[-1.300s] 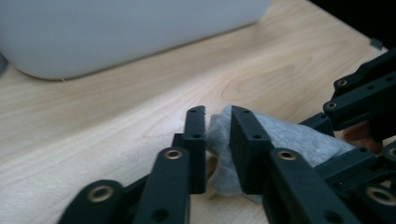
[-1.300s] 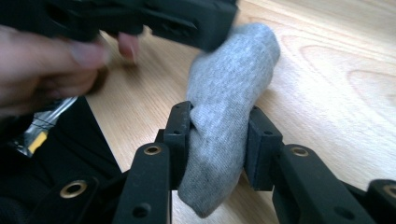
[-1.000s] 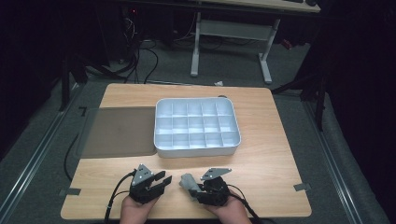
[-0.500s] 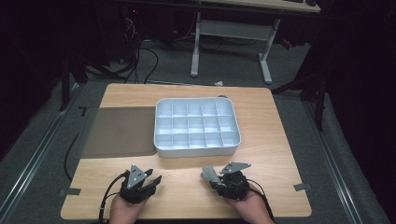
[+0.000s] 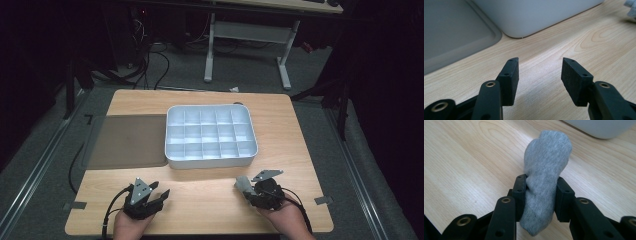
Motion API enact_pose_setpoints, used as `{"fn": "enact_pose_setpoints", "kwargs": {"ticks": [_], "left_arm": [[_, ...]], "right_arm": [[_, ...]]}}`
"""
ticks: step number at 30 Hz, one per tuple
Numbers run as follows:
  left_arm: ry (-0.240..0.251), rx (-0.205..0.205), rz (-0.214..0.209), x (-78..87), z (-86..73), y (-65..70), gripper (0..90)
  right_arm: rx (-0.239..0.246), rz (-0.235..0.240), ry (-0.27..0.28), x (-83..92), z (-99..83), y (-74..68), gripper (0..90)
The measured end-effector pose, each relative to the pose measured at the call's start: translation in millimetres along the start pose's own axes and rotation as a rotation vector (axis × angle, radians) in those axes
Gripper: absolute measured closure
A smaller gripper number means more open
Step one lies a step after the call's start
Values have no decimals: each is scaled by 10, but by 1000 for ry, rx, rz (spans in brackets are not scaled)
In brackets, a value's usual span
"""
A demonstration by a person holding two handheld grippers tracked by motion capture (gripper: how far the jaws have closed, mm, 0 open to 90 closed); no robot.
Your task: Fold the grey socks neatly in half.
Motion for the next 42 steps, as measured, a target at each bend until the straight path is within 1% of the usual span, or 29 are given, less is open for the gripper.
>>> {"fn": "enact_pose_setpoints", "kwargs": {"ticks": [3, 4, 5, 6, 9, 12, 13, 16, 20, 24, 33, 36, 41, 42], "left_arm": [[0, 3, -2, 1, -1, 3, 483], [1, 4, 0, 3, 1, 5, 490], [5, 1, 3, 9, 5, 5, 490], [9, 0, 4, 12, 10, 6, 493], [4, 4, 5, 10, 10, -3, 492], [0, 7, 3, 3, 7, -4, 492], [0, 6, 2, -7, 6, 2, 492], [-4, 4, -4, -19, -2, 14, 491], [-4, 8, -7, -20, -6, 17, 490], [0, 9, -9, -12, 1, 20, 489], [2, 10, -9, -18, -4, 19, 475], [6, 16, -9, -17, -3, 11, 473], [5, 13, -12, -22, 5, 16, 469], [-1, 12, -16, -37, -4, 26, 464]], "right_arm": [[-1, -2, -8, 17, -5, 22, 681], [13, 1, -15, 36, -3, 38, 681], [13, 1, -15, 36, -3, 38, 681], [26, -5, -21, 59, -4, 55, 681], [29, -13, -31, 85, -12, 96, 681], [27, -17, -35, 91, -21, 125, 681], [17, -18, -38, 99, -28, 140, 681], [11, -20, -38, 105, -28, 157, 681], [13, -16, -38, 102, -22, 164, 681], [17, -12, -33, 120, 6, 158, 681], [36, 2, -41, 258, 130, 143, 682], [34, 6, -40, 292, 176, 149, 682], [38, 6, -42, 344, 243, 160, 682], [37, 12, -46, 370, 270, 167, 682]]}}
Point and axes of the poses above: each handheld gripper's, and its own axes: x roughly backward along the jaws, z roughly out of its top, y roughly to its right, the point moved 8 cm from there along -x, roughly forward along the jaws, and after that the axes turned 3 degrees about y, right-handed, at the moved point
